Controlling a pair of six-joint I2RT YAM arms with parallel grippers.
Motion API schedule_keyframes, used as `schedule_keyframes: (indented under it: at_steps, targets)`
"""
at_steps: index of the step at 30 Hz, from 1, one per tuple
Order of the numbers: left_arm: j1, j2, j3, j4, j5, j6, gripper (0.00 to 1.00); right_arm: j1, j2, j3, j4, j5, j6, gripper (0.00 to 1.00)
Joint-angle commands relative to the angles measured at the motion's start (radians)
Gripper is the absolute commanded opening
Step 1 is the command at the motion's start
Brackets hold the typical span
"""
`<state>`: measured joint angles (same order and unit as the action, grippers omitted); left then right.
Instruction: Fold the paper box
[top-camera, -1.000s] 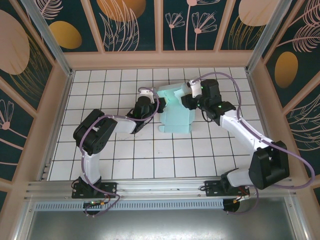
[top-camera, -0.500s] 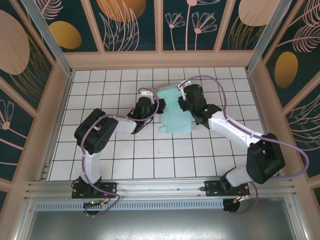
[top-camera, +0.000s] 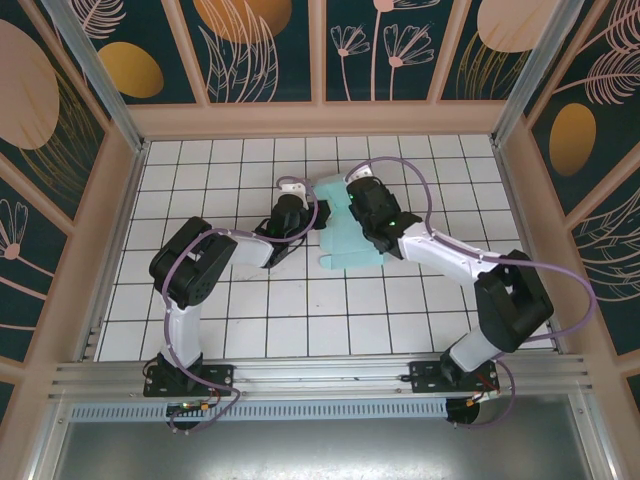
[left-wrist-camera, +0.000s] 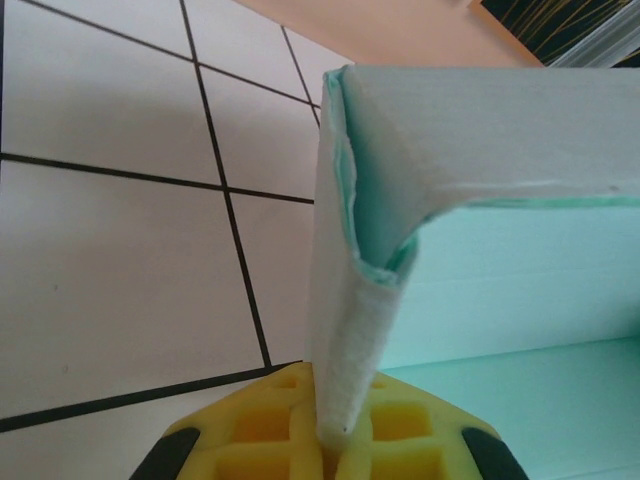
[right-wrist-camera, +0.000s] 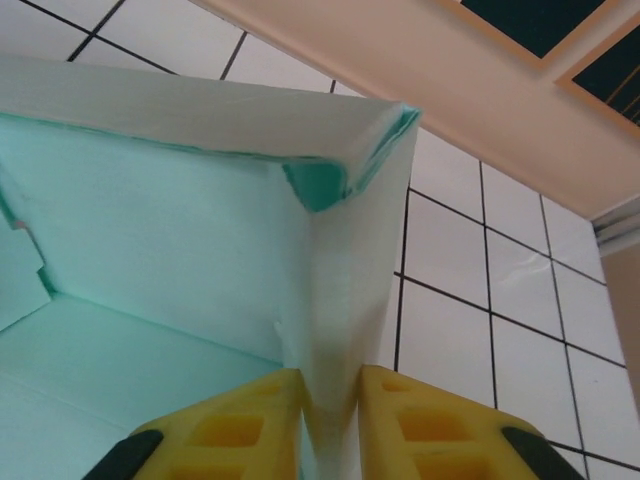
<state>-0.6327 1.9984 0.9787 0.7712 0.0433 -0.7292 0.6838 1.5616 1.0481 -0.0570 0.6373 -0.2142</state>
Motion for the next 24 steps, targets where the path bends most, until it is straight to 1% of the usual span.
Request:
schedule_keyframes:
  at_steps: [1,4,6,7,10,14,18,21,24]
  targets:
    - [-0.007,-0.008,0.052,0.064,0.045,-0.045,0.0,0.032,0.053,0.036,0.008,0.087,-0.007,0.16]
    - [-0.007,-0.007,0.065,0.037,0.04,-0.064,0.0,0.035,0.077,0.041,0.012,0.128,-0.002,0.05]
    - [-0.007,-0.009,0.07,0.021,0.039,-0.072,0.0,0.037,0.086,0.041,0.012,0.142,-0.001,0.04]
    - [-0.008,-0.011,0.074,0.014,0.037,-0.076,0.0,0.037,0.09,0.043,0.014,0.15,-0.001,0.04]
    - [-0.008,-0.013,0.081,-0.003,0.033,-0.08,0.0,0.036,0.103,0.05,0.022,0.185,-0.006,0.13]
    - [-0.007,-0.012,0.089,-0.012,0.041,-0.084,0.0,0.035,0.124,0.058,0.039,0.206,-0.023,0.2]
    - [-0.007,-0.012,0.091,-0.016,0.041,-0.082,0.0,0.035,0.139,0.065,0.055,0.209,-0.039,0.23]
    - [-0.007,-0.007,0.095,-0.019,0.043,-0.083,0.0,0.036,0.145,0.07,0.061,0.214,-0.055,0.23]
    - [-0.008,-0.001,0.103,-0.026,0.046,-0.087,0.0,0.037,0.153,0.069,0.074,0.234,-0.073,0.21]
